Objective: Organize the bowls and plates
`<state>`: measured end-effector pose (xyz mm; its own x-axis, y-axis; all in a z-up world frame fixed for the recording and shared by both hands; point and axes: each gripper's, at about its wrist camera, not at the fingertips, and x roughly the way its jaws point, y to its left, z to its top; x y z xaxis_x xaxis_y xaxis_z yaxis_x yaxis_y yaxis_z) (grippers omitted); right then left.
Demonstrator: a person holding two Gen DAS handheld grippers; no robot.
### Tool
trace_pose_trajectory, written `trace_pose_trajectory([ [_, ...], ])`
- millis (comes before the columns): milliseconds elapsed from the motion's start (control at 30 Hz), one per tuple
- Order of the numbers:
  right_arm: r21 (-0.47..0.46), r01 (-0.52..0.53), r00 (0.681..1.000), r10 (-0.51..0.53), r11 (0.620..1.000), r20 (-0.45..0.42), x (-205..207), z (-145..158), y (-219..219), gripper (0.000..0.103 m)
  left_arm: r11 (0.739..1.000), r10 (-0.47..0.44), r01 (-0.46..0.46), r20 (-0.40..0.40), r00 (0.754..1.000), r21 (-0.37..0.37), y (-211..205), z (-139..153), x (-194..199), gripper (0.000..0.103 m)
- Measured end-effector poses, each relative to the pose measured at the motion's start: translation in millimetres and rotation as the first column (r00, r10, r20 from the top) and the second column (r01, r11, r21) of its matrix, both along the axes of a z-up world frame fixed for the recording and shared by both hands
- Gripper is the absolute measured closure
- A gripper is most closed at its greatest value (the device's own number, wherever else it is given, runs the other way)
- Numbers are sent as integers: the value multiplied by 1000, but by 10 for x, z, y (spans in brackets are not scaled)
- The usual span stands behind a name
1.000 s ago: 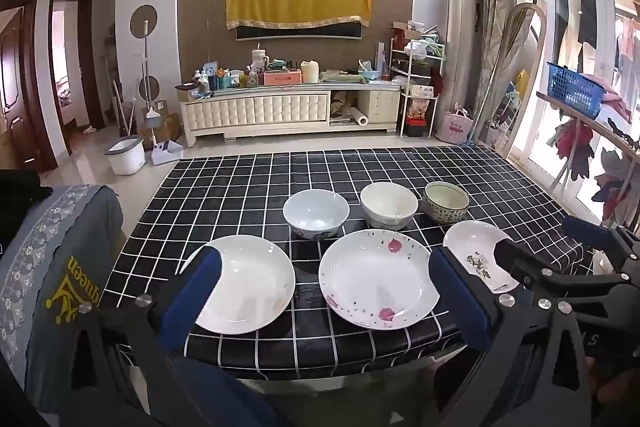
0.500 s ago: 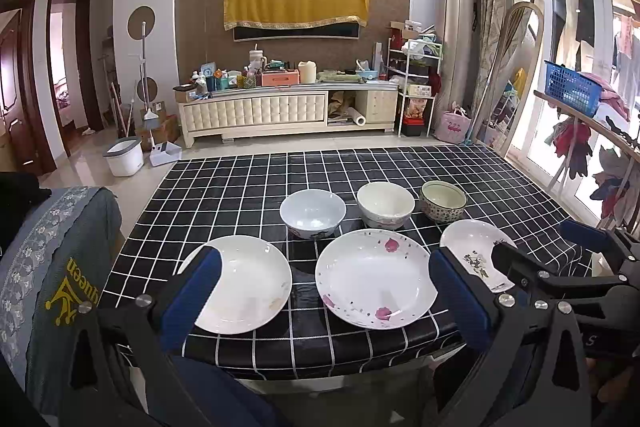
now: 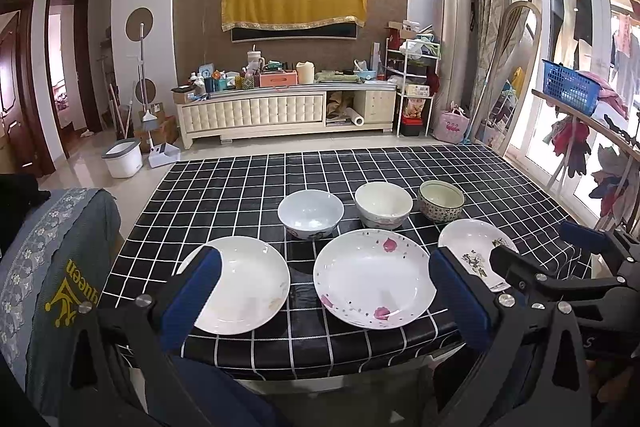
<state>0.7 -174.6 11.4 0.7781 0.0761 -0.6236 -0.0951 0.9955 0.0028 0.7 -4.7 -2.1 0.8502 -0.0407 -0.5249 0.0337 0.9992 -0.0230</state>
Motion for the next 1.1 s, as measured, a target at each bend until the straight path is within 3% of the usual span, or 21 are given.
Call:
trace_pose_trajectory([
  [1100,-3,1,1000,-1,1000,-15,-6,5,-9,0,1000,-7,7,4,1000,9,-9,-5,5,0],
])
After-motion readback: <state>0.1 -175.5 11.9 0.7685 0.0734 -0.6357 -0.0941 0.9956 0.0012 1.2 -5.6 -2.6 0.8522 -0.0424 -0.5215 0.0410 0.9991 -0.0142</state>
